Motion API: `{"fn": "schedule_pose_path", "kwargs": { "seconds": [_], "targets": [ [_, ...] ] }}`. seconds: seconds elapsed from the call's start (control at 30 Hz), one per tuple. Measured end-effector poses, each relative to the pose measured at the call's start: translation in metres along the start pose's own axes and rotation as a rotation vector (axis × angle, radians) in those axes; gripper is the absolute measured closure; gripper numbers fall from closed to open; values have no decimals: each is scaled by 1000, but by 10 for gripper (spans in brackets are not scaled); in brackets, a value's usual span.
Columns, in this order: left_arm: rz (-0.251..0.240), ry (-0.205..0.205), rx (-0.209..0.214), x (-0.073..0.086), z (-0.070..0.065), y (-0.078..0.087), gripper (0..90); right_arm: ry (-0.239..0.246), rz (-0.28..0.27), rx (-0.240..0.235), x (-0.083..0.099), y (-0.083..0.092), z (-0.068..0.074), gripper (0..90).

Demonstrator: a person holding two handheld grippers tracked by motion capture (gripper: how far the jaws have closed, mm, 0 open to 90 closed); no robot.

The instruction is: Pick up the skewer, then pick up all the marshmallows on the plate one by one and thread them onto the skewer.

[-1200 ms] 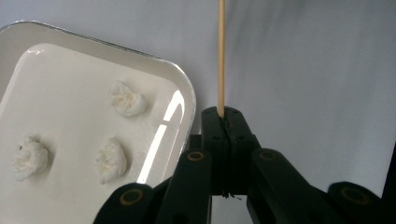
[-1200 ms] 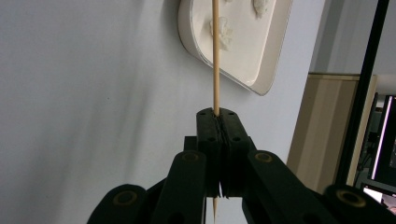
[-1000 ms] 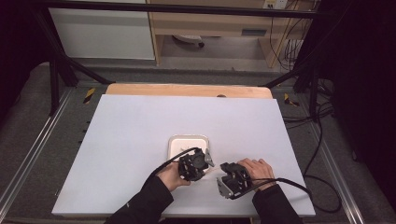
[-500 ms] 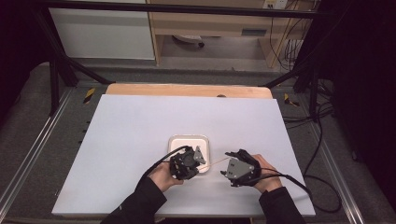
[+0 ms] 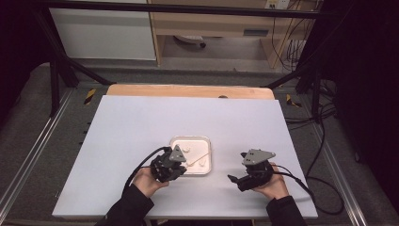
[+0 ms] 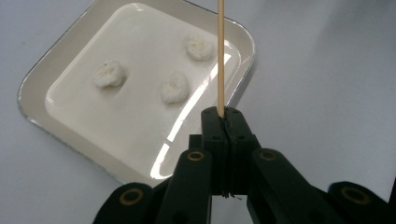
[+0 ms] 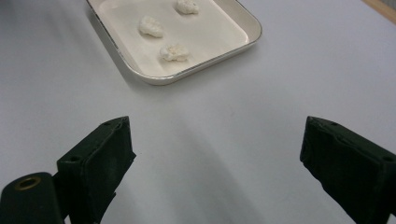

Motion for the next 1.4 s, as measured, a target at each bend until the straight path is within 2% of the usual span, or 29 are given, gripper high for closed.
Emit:
{"fn": "schedule_pose_path", "kwargs": {
  "seconds": [0.03,0.13,0.23,0.37,0.47,0.6,0.77,1.03,1.4],
  "targets": [
    [-18,12,-8,2,2,3,884,0,0,0,0,0,0,92],
    [-62,35,-32,8,6,10,883,-61,3,-19,3,-1,0,84],
    [-108,57,-62,16,10,18,883,-100,7,-29,3,-3,2,74],
    [-162,96,-83,28,14,28,883,-150,-26,-46,-4,-5,4,74],
    [-191,123,-99,37,17,33,883,-181,-43,-38,-9,-7,3,65],
    [-233,158,-108,48,21,40,883,-180,-38,-33,-18,-11,7,50],
    [-261,189,-126,60,26,45,882,-196,-47,-68,-39,-22,16,50],
    [-293,195,-137,70,27,49,882,-208,-39,-79,-56,-38,25,51],
    [-305,209,-143,78,28,51,882,-234,-2,-90,-71,-66,37,52]
  ]
}}
Point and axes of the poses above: each handheld gripper's, and its own axes: y roughly backward along the jaws, x roughly out of its underside, z roughly to its left, the point moved 10 cm from there along -y, roughly forward along the jaws, and after that the axes turned 7 degrees about x, right-handed, at the moved point
